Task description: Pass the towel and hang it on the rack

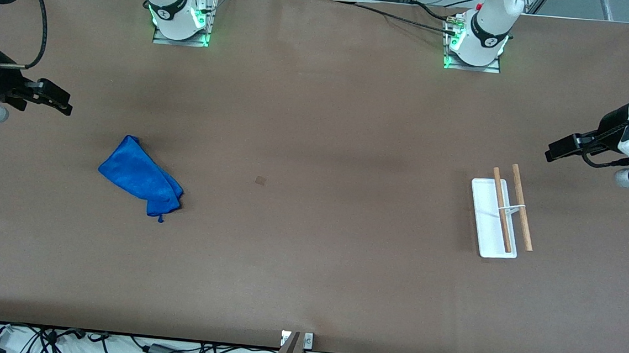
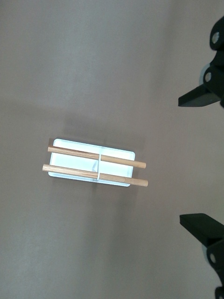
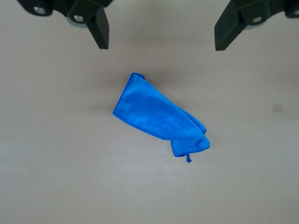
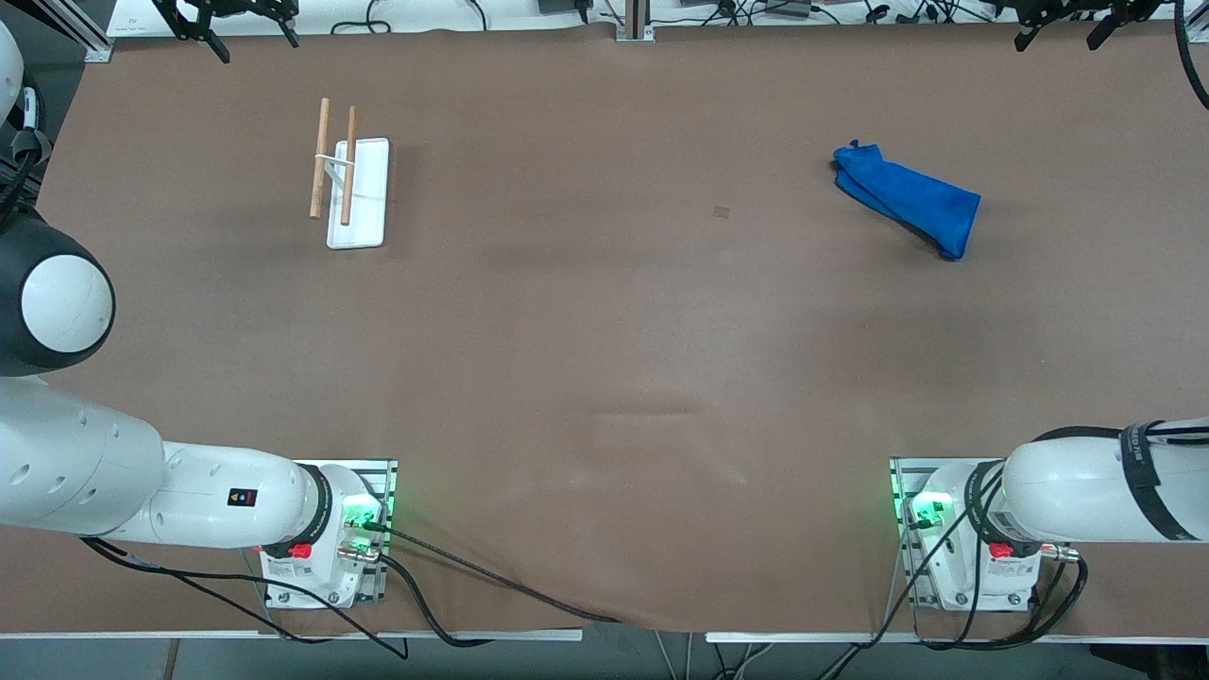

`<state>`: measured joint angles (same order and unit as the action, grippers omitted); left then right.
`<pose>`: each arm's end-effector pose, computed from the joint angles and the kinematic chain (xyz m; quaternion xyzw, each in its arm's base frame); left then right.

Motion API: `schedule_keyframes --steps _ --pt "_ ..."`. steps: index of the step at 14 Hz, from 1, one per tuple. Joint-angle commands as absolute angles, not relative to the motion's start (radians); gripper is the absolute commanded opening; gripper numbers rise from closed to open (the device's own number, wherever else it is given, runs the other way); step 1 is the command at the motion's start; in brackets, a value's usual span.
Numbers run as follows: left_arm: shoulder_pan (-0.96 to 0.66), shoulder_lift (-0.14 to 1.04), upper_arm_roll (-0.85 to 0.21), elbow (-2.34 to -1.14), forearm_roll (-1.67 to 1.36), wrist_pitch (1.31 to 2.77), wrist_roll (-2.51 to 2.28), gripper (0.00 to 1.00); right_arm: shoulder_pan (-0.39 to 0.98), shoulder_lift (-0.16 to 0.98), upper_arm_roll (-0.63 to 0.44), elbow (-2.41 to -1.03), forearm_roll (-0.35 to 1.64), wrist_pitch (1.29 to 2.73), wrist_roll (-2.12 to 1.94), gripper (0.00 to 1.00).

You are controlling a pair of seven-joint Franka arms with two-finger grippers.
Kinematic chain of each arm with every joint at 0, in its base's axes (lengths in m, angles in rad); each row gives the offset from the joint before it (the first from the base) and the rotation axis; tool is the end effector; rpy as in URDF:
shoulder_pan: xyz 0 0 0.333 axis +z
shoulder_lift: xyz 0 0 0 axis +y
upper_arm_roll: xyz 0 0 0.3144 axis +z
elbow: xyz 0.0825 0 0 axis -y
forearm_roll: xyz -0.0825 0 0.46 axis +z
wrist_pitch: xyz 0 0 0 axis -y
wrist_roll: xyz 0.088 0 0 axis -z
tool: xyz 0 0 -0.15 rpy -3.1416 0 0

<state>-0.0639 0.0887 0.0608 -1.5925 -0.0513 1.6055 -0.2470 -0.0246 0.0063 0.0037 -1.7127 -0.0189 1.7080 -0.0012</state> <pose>0.6527 -0.0107 0.5142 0.9914 0.1234 -0.0403 0.0180 0.6378 -0.0159 0.5096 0.9999 -0.0085 -0.0056 0.0093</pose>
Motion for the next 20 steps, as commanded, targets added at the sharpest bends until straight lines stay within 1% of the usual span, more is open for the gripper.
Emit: schedule_keyframes --steps 1,10,12,14,17,18,20 --pt "-0.063 0.091 0.066 -1.582 -0.067 1.6 -0.233 1.0 -0.035 -0.008 0.006 -1.703 -0.008 1.707 -0.026 1.0" --pt "-0.063 0.091 0.067 -1.582 -0.069 1.598 -0.233 1.0 -0.034 -0.005 0.006 -1.69 -0.008 1.698 -0.02 1.0" --pt "-0.061 0.091 0.067 -1.582 -0.069 1.598 -0.233 1.0 -0.034 0.012 0.006 -1.69 -0.008 1.698 -0.015 1.0" --pt "-0.061 0.091 0.067 -1.582 -0.069 1.598 -0.233 1.0 -0.034 0.05 0.006 -1.689 -0.005 1.715 -0.017 1.0" --pt "-0.061 0.091 0.067 -1.582 -0.069 1.598 -0.233 1.0 -0.025 0.129 0.014 -1.689 -0.005 1.793 -0.018 1.0" --pt "-0.061 0.091 0.067 -1.582 -0.069 1.598 -0.233 1.0 -0.011 0.162 0.018 -1.687 -0.008 1.818 -0.017 1.0" --pt "-0.063 0.091 0.067 -1.582 -0.069 1.598 -0.233 1.0 0.059 0.242 0.017 -1.683 -0.026 1.908 -0.018 1.0"
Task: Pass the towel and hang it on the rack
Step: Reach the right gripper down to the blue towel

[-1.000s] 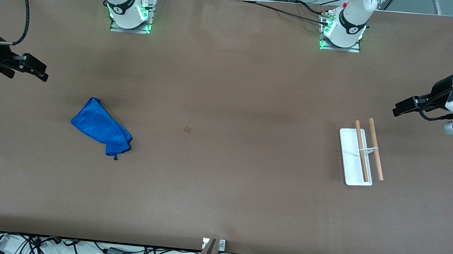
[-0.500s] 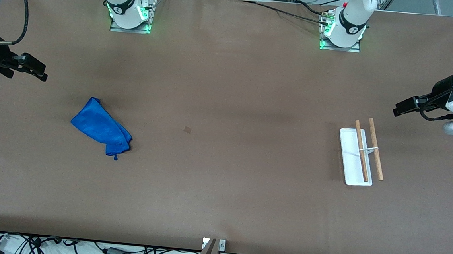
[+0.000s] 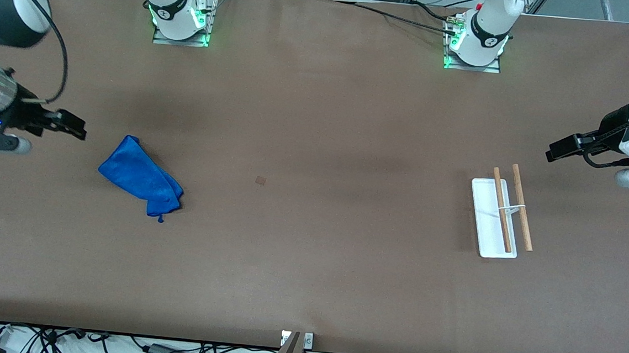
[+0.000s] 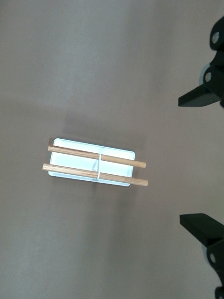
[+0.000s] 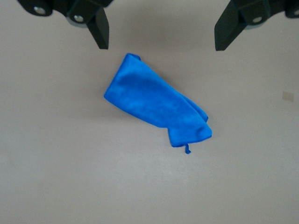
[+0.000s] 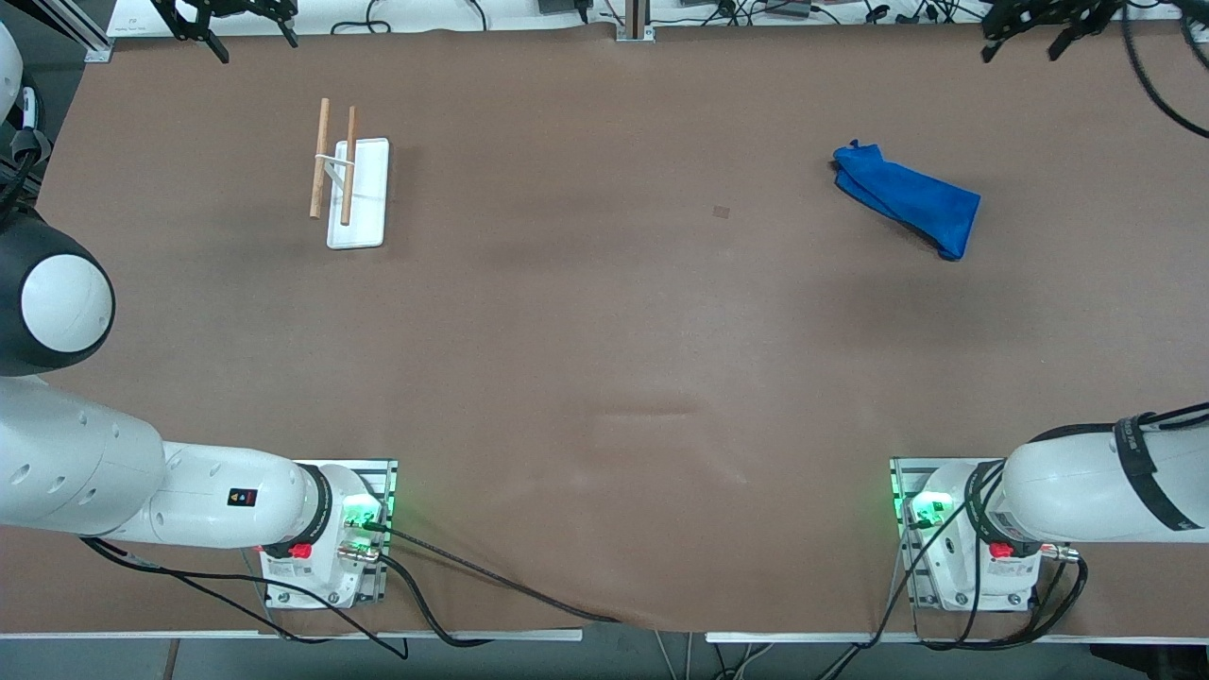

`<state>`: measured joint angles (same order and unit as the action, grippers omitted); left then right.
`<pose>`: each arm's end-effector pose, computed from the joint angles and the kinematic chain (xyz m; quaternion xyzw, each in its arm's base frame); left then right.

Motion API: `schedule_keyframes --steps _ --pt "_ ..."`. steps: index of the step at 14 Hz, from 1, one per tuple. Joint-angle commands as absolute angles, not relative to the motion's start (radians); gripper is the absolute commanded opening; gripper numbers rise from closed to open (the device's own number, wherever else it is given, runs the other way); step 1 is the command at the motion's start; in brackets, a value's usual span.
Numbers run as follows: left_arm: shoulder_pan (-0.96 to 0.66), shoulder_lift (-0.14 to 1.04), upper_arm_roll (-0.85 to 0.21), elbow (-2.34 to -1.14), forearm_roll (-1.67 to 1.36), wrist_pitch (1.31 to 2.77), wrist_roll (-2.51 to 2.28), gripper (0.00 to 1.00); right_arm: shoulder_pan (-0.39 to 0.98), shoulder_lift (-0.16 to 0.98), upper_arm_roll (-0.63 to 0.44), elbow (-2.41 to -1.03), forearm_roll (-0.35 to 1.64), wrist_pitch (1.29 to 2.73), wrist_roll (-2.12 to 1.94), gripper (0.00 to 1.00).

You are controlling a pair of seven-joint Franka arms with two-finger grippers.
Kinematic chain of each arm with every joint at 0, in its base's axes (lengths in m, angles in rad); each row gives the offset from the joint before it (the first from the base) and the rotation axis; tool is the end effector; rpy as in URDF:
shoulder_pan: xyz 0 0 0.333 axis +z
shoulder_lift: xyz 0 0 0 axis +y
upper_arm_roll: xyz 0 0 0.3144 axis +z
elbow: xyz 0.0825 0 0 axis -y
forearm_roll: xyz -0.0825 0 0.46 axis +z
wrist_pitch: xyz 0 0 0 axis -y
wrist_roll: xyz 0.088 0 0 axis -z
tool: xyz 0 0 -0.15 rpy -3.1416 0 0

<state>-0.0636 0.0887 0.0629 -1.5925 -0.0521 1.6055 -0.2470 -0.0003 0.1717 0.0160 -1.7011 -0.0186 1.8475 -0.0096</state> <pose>0.6527 -0.0093 0.5142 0.9912 0.1246 -0.0403 0.0184 0.6829 0.0081 0.4185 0.9998 0.0152 -0.0126 0.0076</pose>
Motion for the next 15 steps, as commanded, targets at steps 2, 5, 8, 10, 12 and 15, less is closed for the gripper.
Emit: schedule_keyframes --steps 2,5,8,10,12,15 --pt "-0.063 0.091 0.067 -1.582 -0.069 1.598 -0.233 1.0 0.113 0.317 0.017 -1.681 -0.093 1.977 -0.015 1.0" --pt "-0.063 0.095 0.067 -1.582 -0.069 1.598 -0.233 1.0 0.135 0.428 0.017 -1.649 -0.087 2.074 -0.014 1.0" --pt "-0.063 0.095 0.067 -1.582 -0.069 1.598 -0.233 1.0 0.13 0.532 0.017 -1.594 -0.086 2.091 -0.012 1.0" --pt "-0.063 0.094 0.067 -1.582 -0.069 1.597 -0.233 1.0 0.123 0.593 0.015 -1.537 -0.022 2.088 -0.009 1.0" --pt "-0.063 0.094 0.067 -1.582 -0.069 1.597 -0.233 1.0 0.117 0.65 0.006 -1.522 0.07 2.089 -0.015 1.0" --pt "-0.063 0.095 0.067 -1.582 -0.069 1.597 -0.235 1.0 0.094 0.747 0.008 -1.447 0.08 2.075 -0.02 1.0"
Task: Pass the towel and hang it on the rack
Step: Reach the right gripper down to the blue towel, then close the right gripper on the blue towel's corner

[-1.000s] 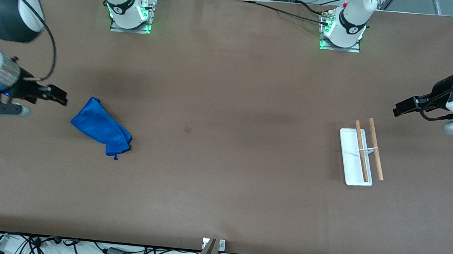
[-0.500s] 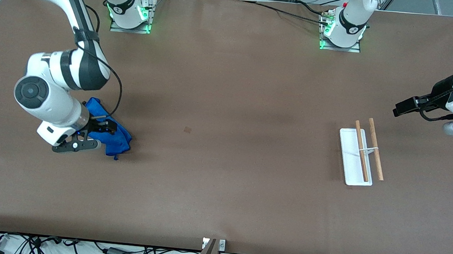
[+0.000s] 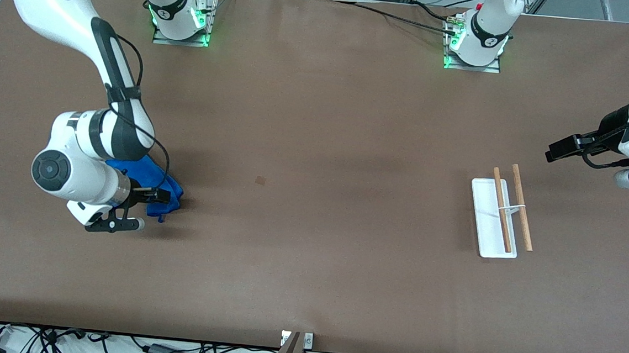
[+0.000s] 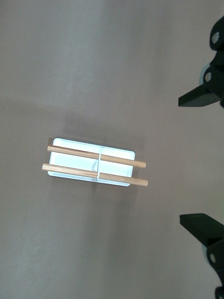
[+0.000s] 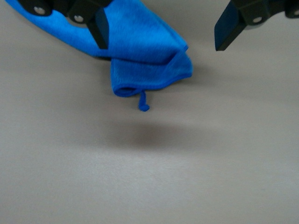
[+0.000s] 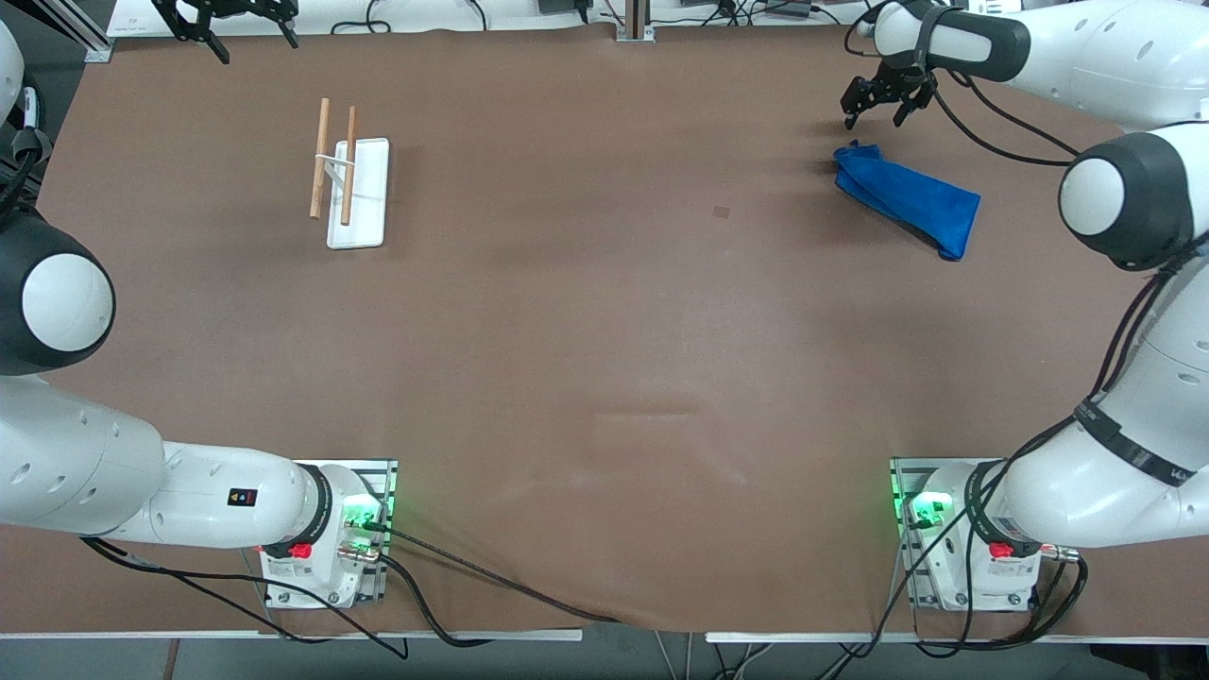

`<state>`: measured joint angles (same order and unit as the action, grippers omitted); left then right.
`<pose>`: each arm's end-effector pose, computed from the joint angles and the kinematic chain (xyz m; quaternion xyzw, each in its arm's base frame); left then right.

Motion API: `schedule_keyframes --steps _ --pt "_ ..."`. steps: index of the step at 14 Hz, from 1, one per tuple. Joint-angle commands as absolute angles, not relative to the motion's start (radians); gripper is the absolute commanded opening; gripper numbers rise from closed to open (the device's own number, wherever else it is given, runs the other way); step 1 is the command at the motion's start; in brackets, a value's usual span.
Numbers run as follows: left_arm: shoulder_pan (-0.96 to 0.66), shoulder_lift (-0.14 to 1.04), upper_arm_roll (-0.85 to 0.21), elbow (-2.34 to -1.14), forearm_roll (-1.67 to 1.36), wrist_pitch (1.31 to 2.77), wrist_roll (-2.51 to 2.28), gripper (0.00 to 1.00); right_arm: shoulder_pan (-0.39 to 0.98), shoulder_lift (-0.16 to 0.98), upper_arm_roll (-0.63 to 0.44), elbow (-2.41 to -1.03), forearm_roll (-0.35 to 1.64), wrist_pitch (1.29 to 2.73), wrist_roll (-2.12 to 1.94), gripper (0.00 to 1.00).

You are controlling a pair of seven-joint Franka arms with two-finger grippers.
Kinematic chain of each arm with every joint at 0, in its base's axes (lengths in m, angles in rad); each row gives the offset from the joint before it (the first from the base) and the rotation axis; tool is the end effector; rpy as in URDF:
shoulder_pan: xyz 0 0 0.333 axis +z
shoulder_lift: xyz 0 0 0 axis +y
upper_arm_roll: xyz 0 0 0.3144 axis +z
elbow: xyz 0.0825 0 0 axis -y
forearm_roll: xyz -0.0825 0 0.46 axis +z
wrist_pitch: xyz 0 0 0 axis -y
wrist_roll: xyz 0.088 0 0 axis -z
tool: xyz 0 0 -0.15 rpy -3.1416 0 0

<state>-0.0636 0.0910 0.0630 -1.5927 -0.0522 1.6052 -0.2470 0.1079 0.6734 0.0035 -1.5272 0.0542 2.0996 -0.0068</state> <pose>0.6530 -0.0093 0.5126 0.9912 0.1246 -0.0417 0.0182 0.7482 0.0881 0.1651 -0.9975 -0.0438 0.0516 0.0211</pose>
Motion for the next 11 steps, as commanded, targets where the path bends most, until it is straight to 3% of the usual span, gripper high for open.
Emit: schedule_keyframes --steps 1,6,11 --pt "-0.061 0.094 0.067 -1.582 -0.069 1.597 -0.235 1.0 0.094 0.767 0.011 -1.434 0.08 2.075 -0.02 1.0" --pt "-0.061 0.095 0.067 -1.582 -0.069 1.597 -0.233 1.0 0.055 0.853 0.015 -1.325 0.152 2.039 -0.032 1.0" --pt "-0.061 0.095 0.071 -1.582 -0.081 1.595 -0.233 1.0 0.035 0.888 0.014 -1.308 0.213 2.028 -0.095 1.0"
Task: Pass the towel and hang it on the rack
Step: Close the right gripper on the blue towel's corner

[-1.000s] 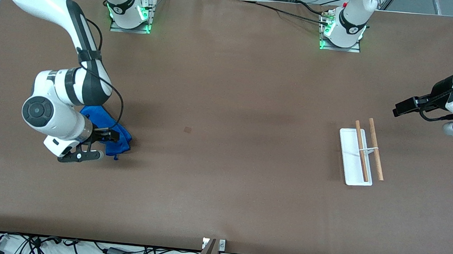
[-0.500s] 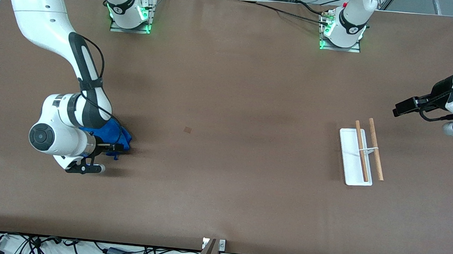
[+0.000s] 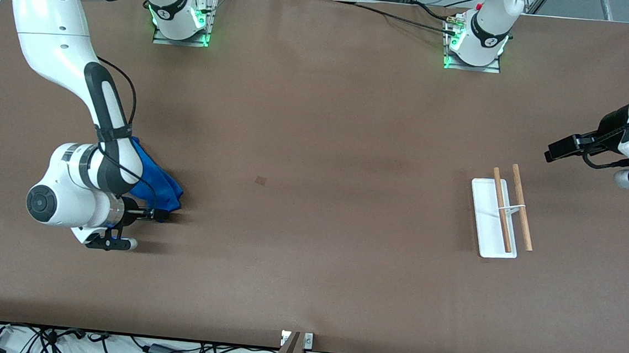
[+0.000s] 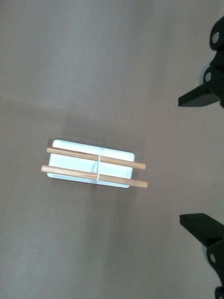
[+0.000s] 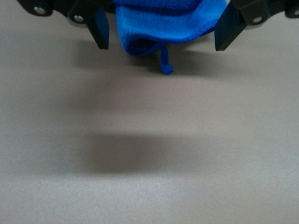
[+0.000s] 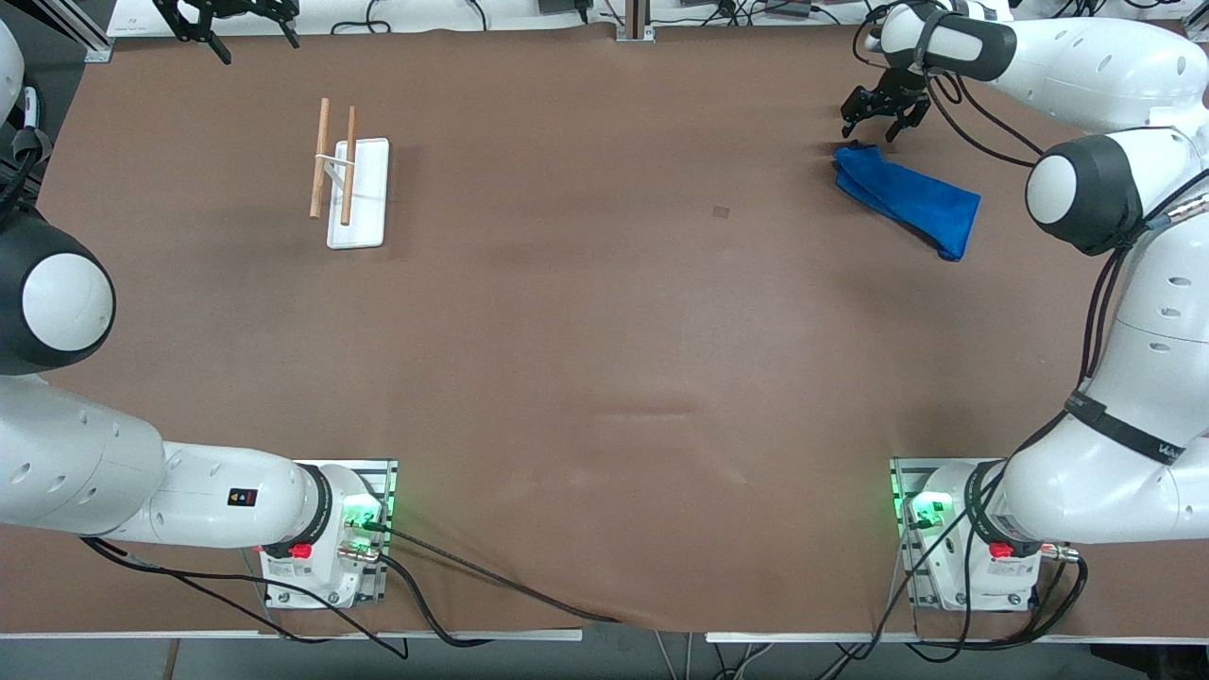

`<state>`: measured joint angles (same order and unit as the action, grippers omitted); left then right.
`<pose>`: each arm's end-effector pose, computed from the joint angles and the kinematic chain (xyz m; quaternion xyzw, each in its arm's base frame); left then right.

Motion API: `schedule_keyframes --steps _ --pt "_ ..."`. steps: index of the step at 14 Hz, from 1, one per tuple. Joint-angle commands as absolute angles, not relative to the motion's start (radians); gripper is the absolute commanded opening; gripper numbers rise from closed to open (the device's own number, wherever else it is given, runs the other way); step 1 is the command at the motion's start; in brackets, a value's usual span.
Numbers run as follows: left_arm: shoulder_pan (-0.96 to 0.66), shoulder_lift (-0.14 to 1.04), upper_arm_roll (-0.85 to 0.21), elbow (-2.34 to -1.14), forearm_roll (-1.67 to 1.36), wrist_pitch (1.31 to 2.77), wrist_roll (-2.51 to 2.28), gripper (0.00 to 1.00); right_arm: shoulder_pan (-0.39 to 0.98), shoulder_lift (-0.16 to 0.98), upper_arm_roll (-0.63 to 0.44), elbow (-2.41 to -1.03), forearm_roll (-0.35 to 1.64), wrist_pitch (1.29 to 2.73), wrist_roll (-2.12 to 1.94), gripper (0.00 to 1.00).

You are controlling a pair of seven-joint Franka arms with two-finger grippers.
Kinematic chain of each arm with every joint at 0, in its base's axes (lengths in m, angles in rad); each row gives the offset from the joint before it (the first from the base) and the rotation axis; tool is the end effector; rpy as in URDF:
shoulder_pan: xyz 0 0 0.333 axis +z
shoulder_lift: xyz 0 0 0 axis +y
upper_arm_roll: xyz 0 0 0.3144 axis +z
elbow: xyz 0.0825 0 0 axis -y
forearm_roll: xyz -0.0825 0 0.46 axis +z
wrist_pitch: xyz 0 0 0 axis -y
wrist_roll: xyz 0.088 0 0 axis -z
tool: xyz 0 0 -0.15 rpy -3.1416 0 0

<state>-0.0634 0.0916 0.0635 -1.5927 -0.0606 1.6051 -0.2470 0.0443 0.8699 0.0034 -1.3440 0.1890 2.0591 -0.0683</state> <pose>0.6531 -0.0100 0.5122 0.9910 0.1253 -0.0425 0.0222 0.7742 0.0538 0.1024 -0.9937 -0.0065 0.0762 0.0818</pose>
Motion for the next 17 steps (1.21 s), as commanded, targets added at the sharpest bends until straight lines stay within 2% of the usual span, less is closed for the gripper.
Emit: schedule_keyframes --steps 1,6,14,16,17 --pt "-0.061 0.095 0.071 -1.582 -0.081 1.595 -0.233 1.0 0.034 0.888 0.014 -1.308 0.216 2.013 -0.095 1.0" --pt "-0.061 0.095 0.071 -1.582 -0.081 1.595 -0.235 1.0 0.021 0.888 0.014 -1.312 0.235 1.967 -0.094 0.97" --pt "-0.06 0.097 0.072 -1.582 -0.089 1.595 -0.235 1.0 0.018 0.908 0.014 -1.313 0.265 1.976 -0.086 0.96" --pt "-0.06 0.097 0.072 -1.582 -0.09 1.595 -0.235 1.0 0.02 0.913 0.014 -1.312 0.265 1.977 -0.084 0.89" --pt "-0.06 0.097 0.072 -1.582 -0.091 1.594 -0.235 1.0 0.021 0.913 0.015 -1.31 0.265 1.977 -0.083 0.77"
